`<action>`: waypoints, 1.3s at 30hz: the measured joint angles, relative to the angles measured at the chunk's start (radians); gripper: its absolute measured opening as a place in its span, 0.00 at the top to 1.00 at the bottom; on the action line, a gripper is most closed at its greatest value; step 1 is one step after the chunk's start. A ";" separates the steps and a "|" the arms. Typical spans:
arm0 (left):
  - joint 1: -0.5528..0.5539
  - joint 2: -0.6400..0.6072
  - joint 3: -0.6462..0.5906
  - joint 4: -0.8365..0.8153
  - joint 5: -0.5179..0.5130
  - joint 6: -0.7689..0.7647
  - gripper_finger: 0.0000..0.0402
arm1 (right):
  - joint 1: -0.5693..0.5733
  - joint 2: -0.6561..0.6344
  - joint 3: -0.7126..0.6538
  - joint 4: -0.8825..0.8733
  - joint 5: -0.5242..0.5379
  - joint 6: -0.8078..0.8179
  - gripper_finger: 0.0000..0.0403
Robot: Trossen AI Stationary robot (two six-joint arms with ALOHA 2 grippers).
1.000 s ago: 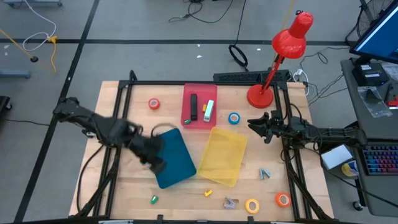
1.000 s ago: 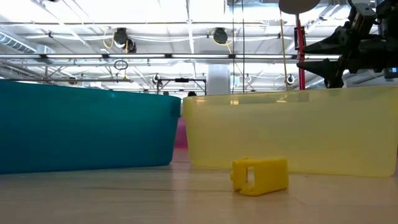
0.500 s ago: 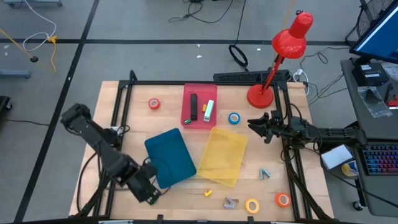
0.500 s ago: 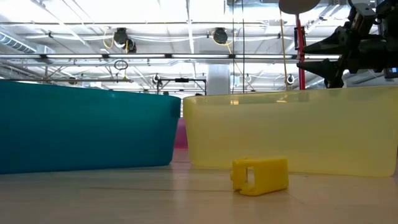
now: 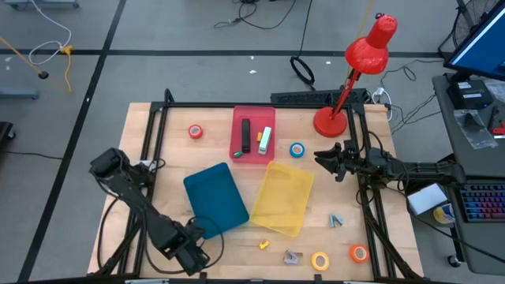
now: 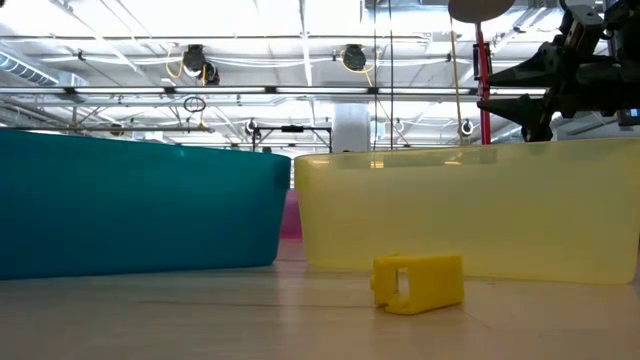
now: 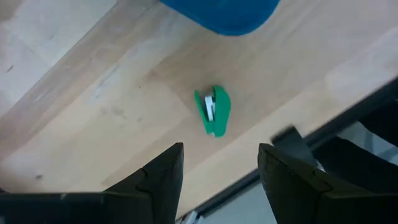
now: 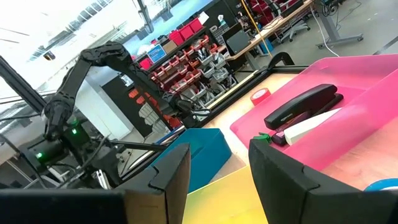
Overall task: Pick and place Stapler, Stapler remover, tape
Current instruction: Put the small green stapler into the red bin
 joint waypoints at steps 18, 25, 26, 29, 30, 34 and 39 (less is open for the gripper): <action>0.001 0.171 0.000 0.048 0.016 0.005 0.48 | 0.000 0.000 0.000 0.000 0.000 0.019 0.61; 0.002 0.203 -0.001 0.067 0.030 0.025 0.48 | 0.000 0.000 0.000 0.000 0.000 0.019 0.61; 0.003 0.203 -0.002 0.071 0.027 0.027 0.48 | 0.000 0.000 0.000 0.000 0.000 0.019 0.61; 0.010 0.203 -0.003 0.071 0.029 0.026 0.49 | 0.000 0.000 0.000 0.000 0.000 0.019 0.61; 0.010 0.203 -0.004 0.071 0.031 0.026 0.51 | 0.000 0.000 0.000 0.000 0.000 0.018 0.61; 0.012 0.203 -0.005 0.068 0.029 0.027 0.63 | 0.000 0.000 0.000 0.000 0.000 0.017 0.61; 0.014 0.204 -0.006 0.059 0.034 0.033 0.81 | 0.000 0.000 0.000 0.000 0.000 0.015 0.61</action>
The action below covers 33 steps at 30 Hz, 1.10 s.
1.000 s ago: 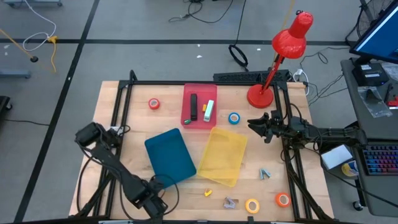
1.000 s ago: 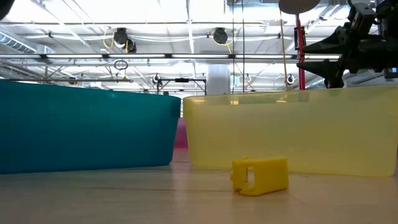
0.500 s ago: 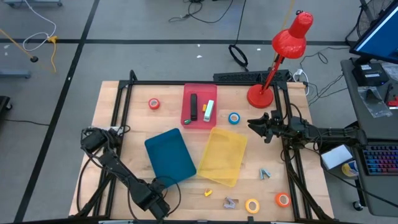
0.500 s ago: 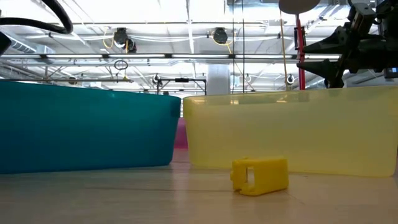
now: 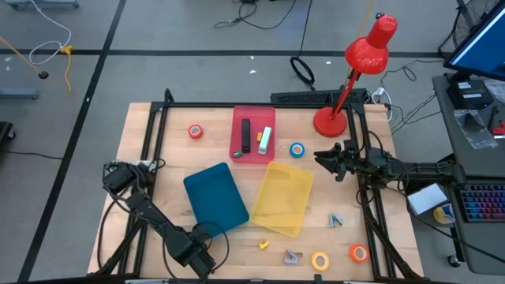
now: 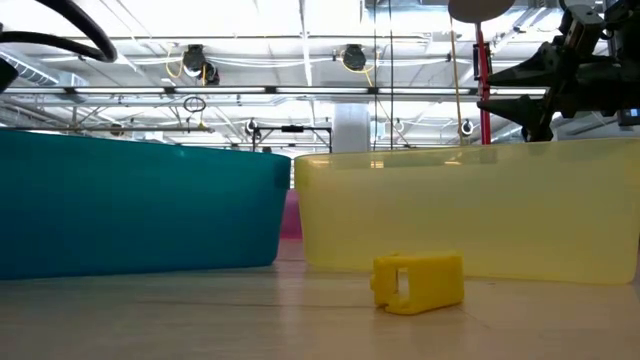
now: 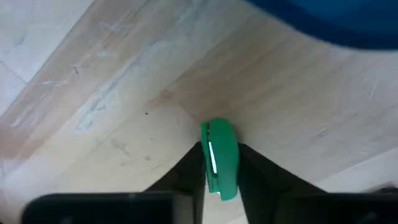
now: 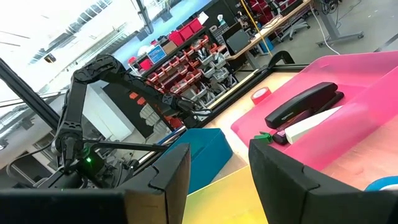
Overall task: Pick and place Stapler, Stapler remover, tape
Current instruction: Put the small green stapler into the red bin
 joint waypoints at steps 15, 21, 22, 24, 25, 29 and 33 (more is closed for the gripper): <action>0.000 -0.269 -0.002 -0.423 0.125 -0.078 0.83 | 0.000 0.000 0.000 -0.001 0.000 -0.004 0.61; 0.086 -0.534 0.000 -0.562 -0.246 -0.190 0.86 | 0.000 0.000 0.000 -0.001 0.000 -0.004 0.61; 0.111 -0.572 0.001 -0.572 -0.325 -0.190 0.86 | 0.000 0.000 0.000 -0.001 0.000 -0.004 0.61; 0.171 -0.639 0.000 -0.571 -0.469 -0.165 0.84 | 0.000 0.000 0.000 -0.001 0.000 -0.003 0.61; 0.207 -0.668 0.000 -0.561 -0.533 -0.135 0.84 | 0.000 0.000 0.000 -0.001 0.000 -0.003 0.61; 0.382 -0.739 0.000 -0.451 -0.717 0.098 0.84 | 0.000 0.000 0.000 -0.001 0.000 -0.011 0.61; 0.581 -0.755 0.000 -0.205 -0.755 0.463 0.86 | 0.000 0.000 0.000 -0.004 0.000 -0.018 0.61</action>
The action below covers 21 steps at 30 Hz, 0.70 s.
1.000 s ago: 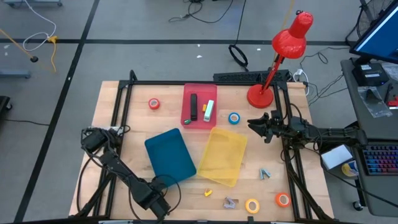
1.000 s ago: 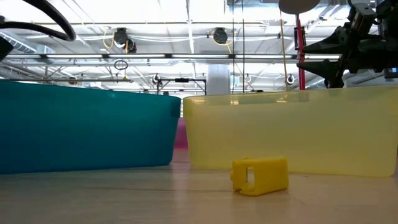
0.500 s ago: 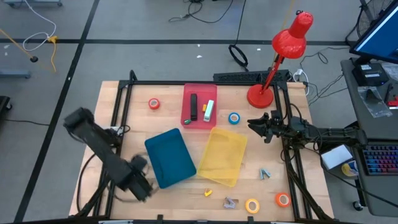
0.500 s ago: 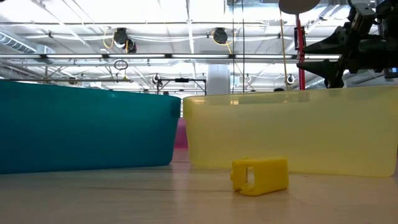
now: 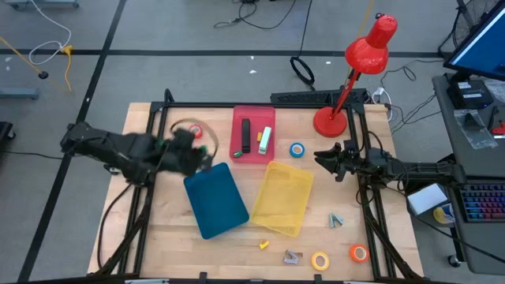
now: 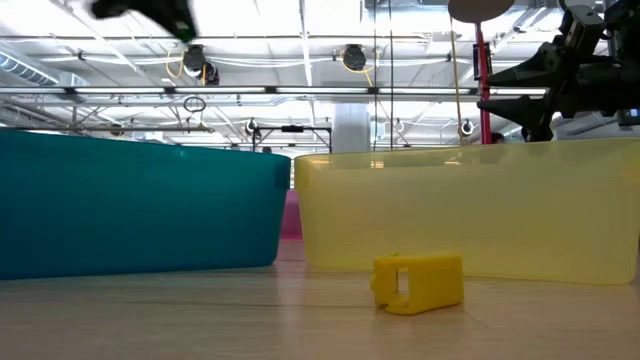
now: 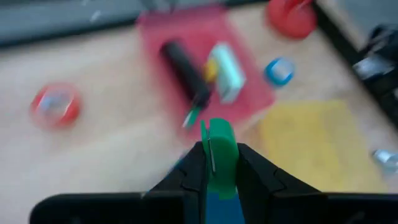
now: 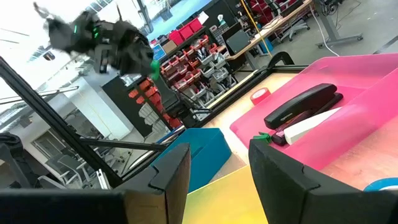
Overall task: Pick and place Stapler, Stapler remover, tape
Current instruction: Put the small green stapler into the red bin
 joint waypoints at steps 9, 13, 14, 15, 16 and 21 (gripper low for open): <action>0.358 0.128 0.001 0.629 0.206 0.598 0.85 | 0.000 0.000 0.000 -0.047 0.000 -0.010 0.61; 0.444 0.241 0.001 0.791 0.287 0.630 0.85 | 0.000 0.000 0.000 -0.052 0.000 -0.010 0.61; 0.458 0.272 0.001 0.812 0.308 0.625 0.85 | 0.000 0.001 0.000 -0.051 0.000 -0.008 0.61; 0.470 0.306 0.001 0.838 0.329 0.614 0.84 | 0.000 0.002 0.000 -0.049 0.000 -0.005 0.61; 0.480 0.339 0.001 0.873 0.355 0.602 0.84 | 0.000 0.002 0.000 -0.050 0.000 -0.003 0.61; 0.498 0.491 0.001 0.920 0.444 0.551 0.85 | 0.000 0.003 0.000 -0.051 0.000 -0.002 0.61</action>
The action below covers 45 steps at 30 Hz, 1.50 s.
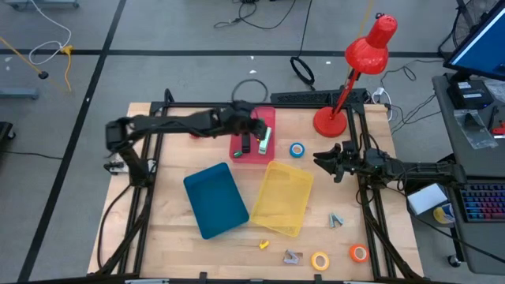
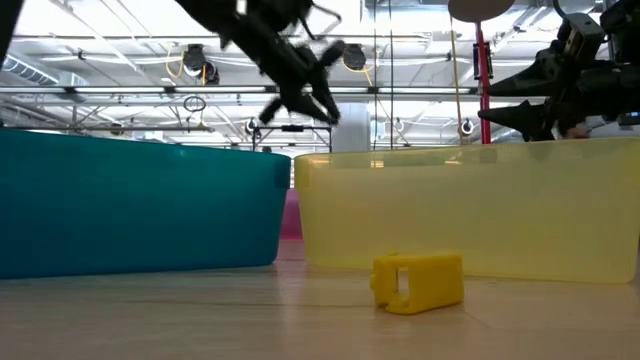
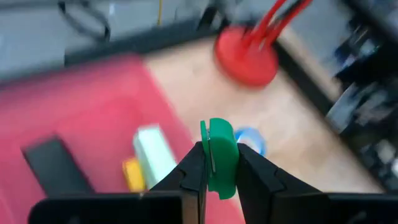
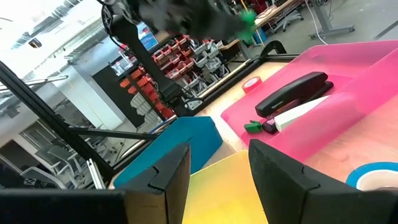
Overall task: Pick and place Stapler, Stapler remover, tape
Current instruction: Put the small green stapler into the red bin
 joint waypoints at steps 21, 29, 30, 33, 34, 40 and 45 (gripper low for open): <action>-0.016 0.154 0.004 -0.224 0.012 0.075 0.83 | 0.000 0.002 0.000 -0.029 0.000 -0.005 0.61; -0.019 0.162 0.004 -0.186 0.064 0.045 0.83 | 0.000 0.002 0.000 -0.029 0.000 -0.008 0.61; -0.023 0.168 0.006 -0.179 0.064 0.037 0.83 | 0.000 0.002 0.000 -0.028 0.000 -0.008 0.61; -0.031 0.189 0.005 -0.186 0.067 0.026 0.83 | 0.000 0.002 0.000 -0.028 0.000 -0.008 0.61; -0.033 0.194 0.005 -0.173 0.070 0.020 0.83 | 0.000 0.001 0.000 -0.028 0.000 -0.008 0.61; -0.032 0.194 0.005 -0.186 0.060 0.023 0.83 | 0.000 0.007 0.000 -0.025 0.001 -0.007 0.61; -0.032 0.202 0.005 -0.177 0.059 0.030 0.83 | 0.000 0.010 0.000 -0.027 0.001 -0.007 0.61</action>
